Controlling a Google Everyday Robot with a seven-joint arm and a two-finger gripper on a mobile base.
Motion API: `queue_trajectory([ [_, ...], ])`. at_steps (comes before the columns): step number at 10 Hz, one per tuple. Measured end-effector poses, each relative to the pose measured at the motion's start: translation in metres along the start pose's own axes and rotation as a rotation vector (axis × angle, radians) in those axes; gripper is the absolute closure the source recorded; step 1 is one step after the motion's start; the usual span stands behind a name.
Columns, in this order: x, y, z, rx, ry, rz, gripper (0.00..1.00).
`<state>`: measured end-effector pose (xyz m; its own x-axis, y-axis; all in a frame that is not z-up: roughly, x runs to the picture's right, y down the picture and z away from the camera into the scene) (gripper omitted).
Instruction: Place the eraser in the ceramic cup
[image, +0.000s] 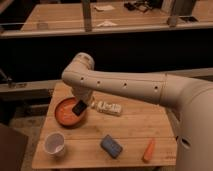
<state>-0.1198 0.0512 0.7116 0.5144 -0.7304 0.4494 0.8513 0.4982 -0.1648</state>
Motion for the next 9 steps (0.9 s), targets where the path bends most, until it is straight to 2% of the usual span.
queue_trajectory([
  [4,-0.01,-0.015,-0.005,0.0,-0.014,-0.03,0.99],
  [9,-0.034,-0.036,-0.007,0.003,-0.04,-0.079,0.99],
])
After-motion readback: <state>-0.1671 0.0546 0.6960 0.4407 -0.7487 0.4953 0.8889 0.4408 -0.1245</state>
